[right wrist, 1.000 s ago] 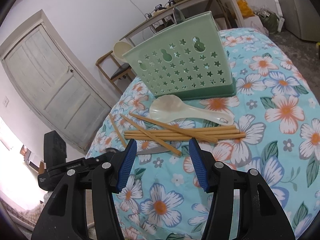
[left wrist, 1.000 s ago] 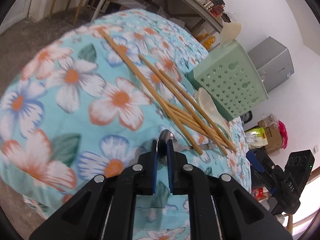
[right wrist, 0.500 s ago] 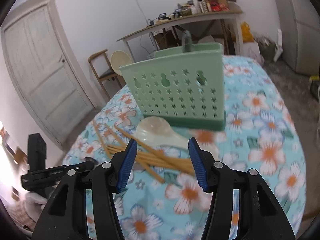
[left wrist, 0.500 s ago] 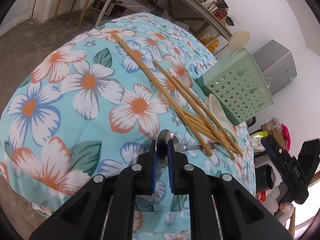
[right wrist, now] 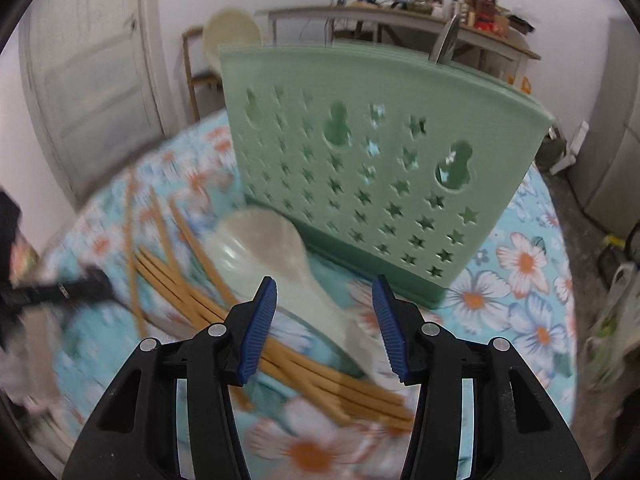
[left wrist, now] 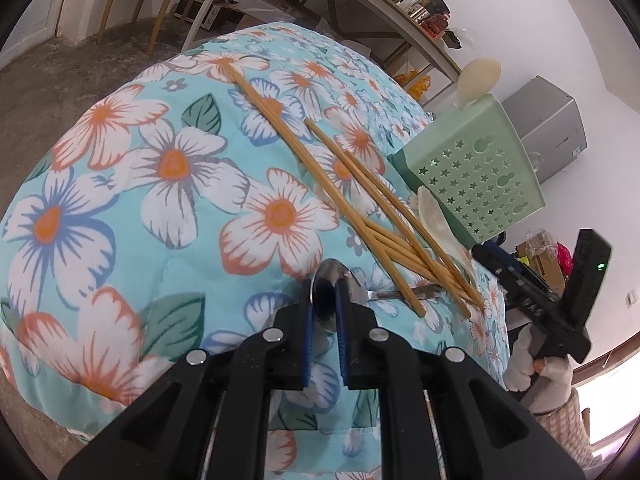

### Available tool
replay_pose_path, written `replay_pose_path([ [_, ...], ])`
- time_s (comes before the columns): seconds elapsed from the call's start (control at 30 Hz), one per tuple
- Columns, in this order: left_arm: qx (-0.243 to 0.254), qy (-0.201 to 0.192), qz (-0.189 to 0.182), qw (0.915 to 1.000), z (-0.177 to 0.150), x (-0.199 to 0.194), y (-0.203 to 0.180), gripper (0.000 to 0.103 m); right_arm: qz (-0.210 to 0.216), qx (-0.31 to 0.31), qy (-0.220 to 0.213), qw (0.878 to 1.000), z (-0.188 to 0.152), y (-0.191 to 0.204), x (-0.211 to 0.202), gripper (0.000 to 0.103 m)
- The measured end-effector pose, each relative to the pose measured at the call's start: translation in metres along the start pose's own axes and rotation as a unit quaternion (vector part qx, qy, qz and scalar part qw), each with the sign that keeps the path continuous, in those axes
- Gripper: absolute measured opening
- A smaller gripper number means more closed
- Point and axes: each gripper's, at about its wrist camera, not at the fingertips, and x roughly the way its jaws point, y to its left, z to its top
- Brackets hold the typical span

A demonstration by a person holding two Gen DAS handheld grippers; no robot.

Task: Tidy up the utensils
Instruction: 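Reach the right tool to a cream plastic spoon and grasp it, then lift the cream spoon with the right tool while the left tool holds the metal spoon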

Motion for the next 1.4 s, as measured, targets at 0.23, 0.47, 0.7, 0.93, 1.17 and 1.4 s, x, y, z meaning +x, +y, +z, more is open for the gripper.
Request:
replay_pose_path([
  [0.23, -0.001, 0.0, -0.002, 1.0, 0.001, 0.0, 0.001, 0.01, 0.003, -0.106, 0.067, 0.992, -0.008, 0.005, 0.019, 0.047],
  [0.47, -0.004, -0.001, -0.001, 1.0, 0.002, 0.001, 0.001, 0.01, 0.06, -0.109, 0.106, 0.987, 0.001, -0.003, 0.042, 0.034],
  [0.7, -0.004, -0.001, 0.002, 1.0, 0.001, 0.001, 0.0, 0.01, 0.065, -0.139, 0.099, 0.983, -0.003, 0.004, 0.024, 0.019],
  [0.93, -0.004, -0.001, 0.002, 1.0, 0.001, 0.001, 0.0, 0.01, 0.067, -0.141, 0.09, 0.984, -0.014, 0.004, -0.015, 0.015],
  [1.17, -0.003, -0.001, 0.002, 1.0, 0.0, 0.0, 0.001, 0.01, 0.074, -0.11, 0.096, 0.986, -0.047, -0.004, -0.061, 0.015],
  [1.4, -0.004, -0.001, 0.002, 1.0, 0.0, 0.0, 0.001, 0.01, 0.034, -0.105, 0.127, 0.986, -0.083, 0.002, -0.062, 0.025],
])
